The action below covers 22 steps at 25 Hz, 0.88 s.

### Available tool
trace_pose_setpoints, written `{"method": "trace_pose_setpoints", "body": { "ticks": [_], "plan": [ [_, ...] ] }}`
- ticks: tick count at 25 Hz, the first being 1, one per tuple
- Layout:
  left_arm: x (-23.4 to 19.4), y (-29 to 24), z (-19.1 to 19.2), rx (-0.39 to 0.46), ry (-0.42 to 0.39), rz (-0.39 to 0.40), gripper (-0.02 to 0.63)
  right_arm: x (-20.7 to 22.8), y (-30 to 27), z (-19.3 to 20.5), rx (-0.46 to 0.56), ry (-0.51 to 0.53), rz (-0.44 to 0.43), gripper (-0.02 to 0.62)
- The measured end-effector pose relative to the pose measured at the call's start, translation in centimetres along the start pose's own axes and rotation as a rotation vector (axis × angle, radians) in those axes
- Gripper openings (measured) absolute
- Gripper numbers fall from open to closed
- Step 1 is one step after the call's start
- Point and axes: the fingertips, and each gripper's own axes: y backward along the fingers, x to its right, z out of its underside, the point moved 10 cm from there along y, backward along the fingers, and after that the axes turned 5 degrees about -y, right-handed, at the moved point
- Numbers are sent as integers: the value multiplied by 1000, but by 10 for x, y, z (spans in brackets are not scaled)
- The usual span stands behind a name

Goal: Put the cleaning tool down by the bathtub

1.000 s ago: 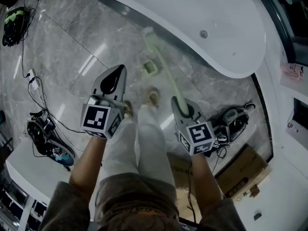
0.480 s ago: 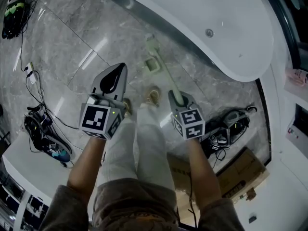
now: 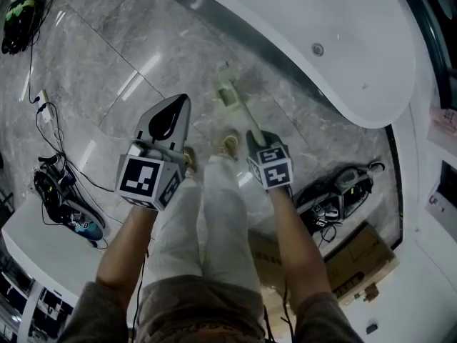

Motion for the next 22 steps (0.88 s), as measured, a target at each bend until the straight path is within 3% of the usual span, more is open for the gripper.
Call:
{"method": "trace_pose_setpoints", "body": {
  "ticks": [8,22],
  "plan": [
    [-10,-11,12,-21,23,-10,-8,14,-46,10,-140,26,7,9],
    [-18,-20,24,-81,37,-29,-8,35,-89,12,-312,-30,-15,8]
  ]
}}
